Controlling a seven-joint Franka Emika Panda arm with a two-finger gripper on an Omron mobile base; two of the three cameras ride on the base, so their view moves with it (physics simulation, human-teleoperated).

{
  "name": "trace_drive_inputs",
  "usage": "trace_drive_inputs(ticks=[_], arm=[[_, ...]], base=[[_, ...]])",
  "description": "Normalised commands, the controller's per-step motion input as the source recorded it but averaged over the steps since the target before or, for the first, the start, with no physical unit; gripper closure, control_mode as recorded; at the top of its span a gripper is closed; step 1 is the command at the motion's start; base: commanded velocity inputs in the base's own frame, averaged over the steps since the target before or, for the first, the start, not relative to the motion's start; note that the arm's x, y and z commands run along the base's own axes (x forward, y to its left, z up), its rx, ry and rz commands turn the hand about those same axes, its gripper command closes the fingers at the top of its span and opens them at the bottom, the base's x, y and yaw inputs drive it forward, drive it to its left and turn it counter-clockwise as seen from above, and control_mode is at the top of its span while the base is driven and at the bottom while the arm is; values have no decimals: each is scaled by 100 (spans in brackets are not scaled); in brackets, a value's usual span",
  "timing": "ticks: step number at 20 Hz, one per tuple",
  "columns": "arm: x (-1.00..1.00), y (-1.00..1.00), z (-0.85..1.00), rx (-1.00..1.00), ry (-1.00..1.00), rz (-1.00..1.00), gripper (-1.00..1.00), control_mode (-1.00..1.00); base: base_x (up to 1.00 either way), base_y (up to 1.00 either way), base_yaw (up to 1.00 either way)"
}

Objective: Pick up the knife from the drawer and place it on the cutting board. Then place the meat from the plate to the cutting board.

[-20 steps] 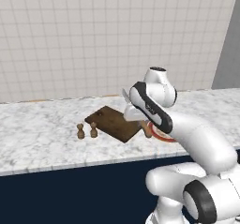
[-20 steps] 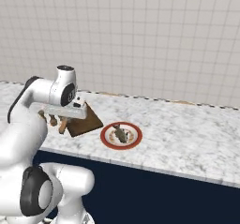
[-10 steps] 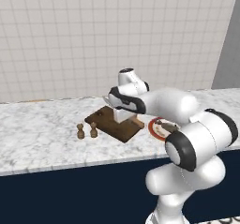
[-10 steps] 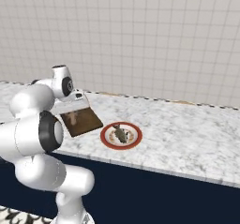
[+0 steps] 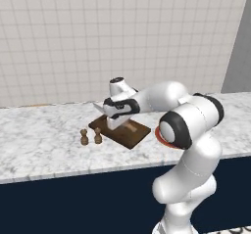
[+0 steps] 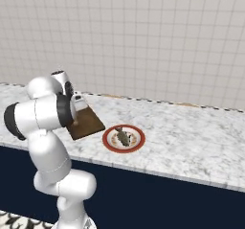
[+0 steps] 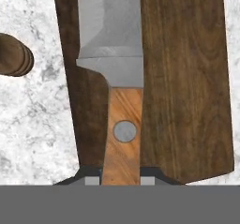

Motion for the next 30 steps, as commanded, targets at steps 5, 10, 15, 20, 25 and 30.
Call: trace_drive_inputs(ticks=[5,10,15,20,25,30], arm=[[3,12,-39,6,0,0,100,-100],[29,-5,-46,12,2,0,100,-100],[23,-1,-32,2,1,2,100,-100],[37,0,-15,0,2,2,-100,-100],[1,-1,14,4,0,0,-100,-100],[-25,-17,80,9,3,-1,-100,-100]], base=[[0,0,0],[0,0,0],[0,0,0],[0,0,0],[0,0,0],[0,0,0]])
